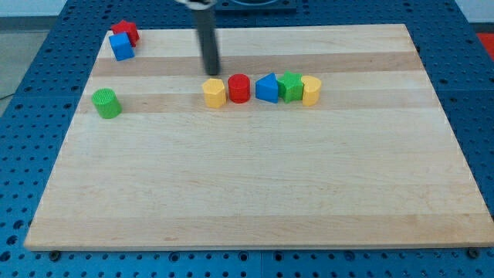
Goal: Point the arm at the yellow heart
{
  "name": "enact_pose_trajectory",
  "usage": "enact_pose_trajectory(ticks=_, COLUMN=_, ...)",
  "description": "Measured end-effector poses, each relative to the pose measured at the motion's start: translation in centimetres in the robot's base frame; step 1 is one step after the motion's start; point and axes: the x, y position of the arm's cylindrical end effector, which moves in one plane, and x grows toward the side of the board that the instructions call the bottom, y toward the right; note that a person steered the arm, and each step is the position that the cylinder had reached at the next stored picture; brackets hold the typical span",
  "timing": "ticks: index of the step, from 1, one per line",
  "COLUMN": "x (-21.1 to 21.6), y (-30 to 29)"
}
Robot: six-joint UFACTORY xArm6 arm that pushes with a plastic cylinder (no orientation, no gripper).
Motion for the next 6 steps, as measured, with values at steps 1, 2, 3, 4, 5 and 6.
enact_pose_trajectory(ticks=1, x=0.0, y=10.4)
enact_pose_trajectory(ticks=2, x=0.8, y=19.6)
enact_pose_trajectory(ticks=3, x=4.8, y=23.4)
enact_pose_trajectory(ticks=4, x=7.1, y=19.4)
enact_pose_trajectory(ticks=5, x=7.1, y=12.7)
enact_pose_trajectory(ticks=6, x=7.3, y=7.7)
